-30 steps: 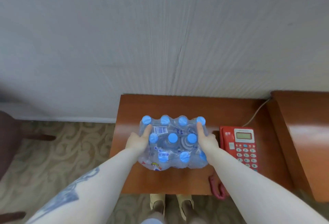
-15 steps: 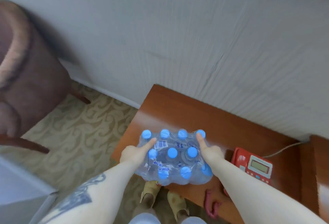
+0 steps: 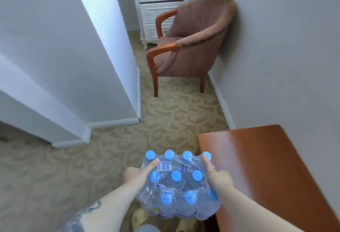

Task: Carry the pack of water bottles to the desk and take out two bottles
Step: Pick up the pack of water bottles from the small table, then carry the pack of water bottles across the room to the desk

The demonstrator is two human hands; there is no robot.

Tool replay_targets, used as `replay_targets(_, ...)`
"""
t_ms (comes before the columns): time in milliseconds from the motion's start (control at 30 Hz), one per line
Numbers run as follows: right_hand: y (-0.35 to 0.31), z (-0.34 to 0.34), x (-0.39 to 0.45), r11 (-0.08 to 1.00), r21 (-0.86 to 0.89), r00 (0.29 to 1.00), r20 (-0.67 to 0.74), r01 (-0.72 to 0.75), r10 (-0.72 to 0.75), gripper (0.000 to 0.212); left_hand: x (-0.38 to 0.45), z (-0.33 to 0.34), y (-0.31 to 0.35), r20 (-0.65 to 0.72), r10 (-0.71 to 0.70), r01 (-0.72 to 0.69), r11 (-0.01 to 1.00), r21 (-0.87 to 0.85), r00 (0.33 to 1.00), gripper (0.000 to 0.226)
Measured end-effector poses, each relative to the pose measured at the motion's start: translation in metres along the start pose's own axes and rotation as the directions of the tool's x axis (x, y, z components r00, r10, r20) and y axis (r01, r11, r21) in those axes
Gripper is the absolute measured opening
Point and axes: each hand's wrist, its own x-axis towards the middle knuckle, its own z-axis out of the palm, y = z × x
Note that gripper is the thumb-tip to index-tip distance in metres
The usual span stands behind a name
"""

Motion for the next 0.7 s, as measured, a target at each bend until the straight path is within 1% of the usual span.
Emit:
replay_targets(67,-0.026,0.034,-0.015,0.993,-0.074,0.994,0.078,0.088,-0.082,0.083,0.003,-0.033,-0.031,-0.072,-0.081,0.071,0.99,-0.125,0.994,0.083)
replay_targets(167,-0.061,0.091,-0.046,0.956,-0.202,0.968,0.175,0.214,-0.18,0.081,0.009,-0.083,-0.076,-0.174,-0.203,0.151,0.95,-0.273,0.963,0.087)
replay_targets(300,-0.092,0.173,-0.097,0.883,-0.32,0.923,0.288,0.345,-0.256,0.085,0.018,-0.148,-0.139,-0.239,-0.306,0.185,0.887,-0.422,0.921,0.084)
replay_targets(433,-0.115,0.251,-0.155,0.833,-0.358,0.882,0.374,0.422,-0.286,0.092,0.028,-0.213,-0.204,-0.251,-0.395,0.158,0.757,-0.634,0.884,0.07)
replay_targets(533,-0.126,0.304,-0.197,0.83,-0.334,0.86,0.417,0.446,-0.294,0.085,0.035,-0.258,-0.248,-0.248,-0.434,0.116,0.658,-0.745,0.866,0.064)
replay_targets(633,-0.135,0.353,-0.236,0.813,-0.314,0.831,0.451,0.49,-0.326,0.084,0.046,-0.3,-0.278,-0.269,-0.465,0.071,0.592,-0.803,0.844,0.062)
replay_targets(700,-0.139,0.381,-0.256,0.792,-0.319,0.81,0.477,0.52,-0.34,0.091,0.052,-0.323,-0.295,-0.305,-0.486,0.042,0.581,-0.813,0.819,0.06)
